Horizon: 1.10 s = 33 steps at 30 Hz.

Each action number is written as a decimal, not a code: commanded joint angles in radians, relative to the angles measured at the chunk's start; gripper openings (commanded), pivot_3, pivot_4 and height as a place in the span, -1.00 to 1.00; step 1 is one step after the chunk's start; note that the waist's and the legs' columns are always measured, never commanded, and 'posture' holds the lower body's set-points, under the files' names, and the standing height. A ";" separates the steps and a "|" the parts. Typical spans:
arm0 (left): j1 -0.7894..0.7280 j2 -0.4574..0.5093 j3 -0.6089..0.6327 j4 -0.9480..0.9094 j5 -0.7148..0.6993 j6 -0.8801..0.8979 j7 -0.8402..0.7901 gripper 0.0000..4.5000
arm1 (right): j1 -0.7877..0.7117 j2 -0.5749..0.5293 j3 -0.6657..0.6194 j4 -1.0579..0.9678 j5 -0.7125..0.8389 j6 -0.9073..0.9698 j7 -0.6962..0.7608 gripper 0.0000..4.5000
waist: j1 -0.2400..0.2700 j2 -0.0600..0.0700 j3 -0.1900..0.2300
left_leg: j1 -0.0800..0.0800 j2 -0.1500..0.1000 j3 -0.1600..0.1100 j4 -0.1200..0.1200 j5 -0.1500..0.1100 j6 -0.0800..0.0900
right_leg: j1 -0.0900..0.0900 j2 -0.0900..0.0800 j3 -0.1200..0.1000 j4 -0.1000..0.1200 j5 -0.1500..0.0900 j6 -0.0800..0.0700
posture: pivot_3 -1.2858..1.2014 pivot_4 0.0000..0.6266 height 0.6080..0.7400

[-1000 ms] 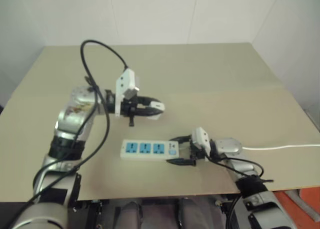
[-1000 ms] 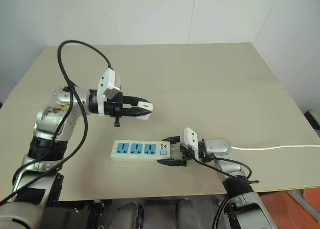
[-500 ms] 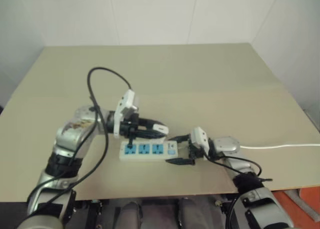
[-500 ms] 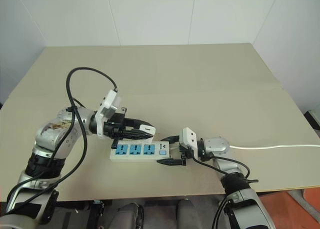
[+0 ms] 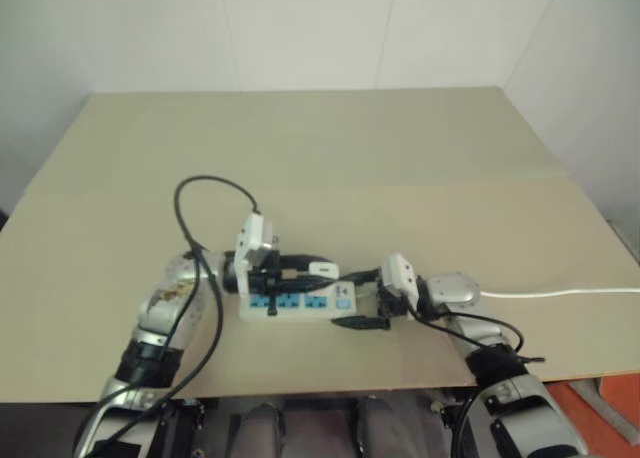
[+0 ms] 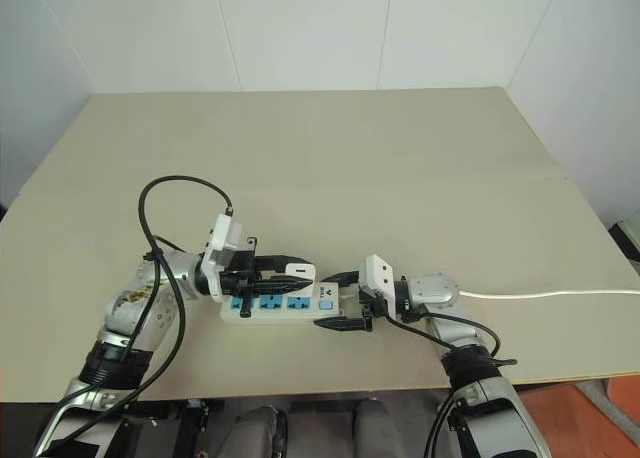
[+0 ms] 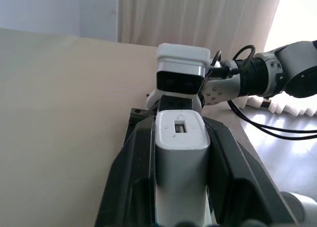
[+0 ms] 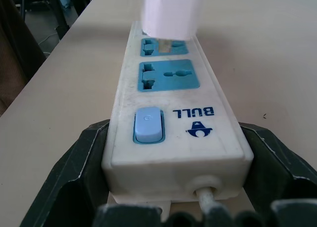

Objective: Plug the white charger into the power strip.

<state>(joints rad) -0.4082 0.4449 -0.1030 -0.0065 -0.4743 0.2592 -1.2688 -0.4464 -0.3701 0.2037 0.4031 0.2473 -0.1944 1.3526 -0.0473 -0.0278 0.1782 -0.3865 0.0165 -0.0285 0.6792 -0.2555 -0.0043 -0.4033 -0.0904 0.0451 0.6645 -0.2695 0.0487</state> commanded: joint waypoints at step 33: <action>0.029 0.024 -0.053 0.074 0.042 -0.134 -0.113 -0.55 | 0.019 -0.016 0.014 -0.052 -0.005 0.037 -0.010 0.52 | 0.001 0.000 0.000 | 0.001 0.000 0.000 0.000 0.000 0.000 | 0.001 0.000 0.000 -0.001 0.000 0.000 | 0.03 -0.52 1.00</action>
<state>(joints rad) -0.3864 0.4469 -0.1482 0.0559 -0.4490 0.1403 -1.3544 -0.4319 -0.3802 0.2121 0.3731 0.2486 -0.1665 1.3423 -0.0458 -0.0278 0.1781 -0.3856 0.0165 -0.0286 0.6785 -0.2556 -0.0042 -0.4022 -0.0903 0.0447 0.6638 -0.2696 0.0487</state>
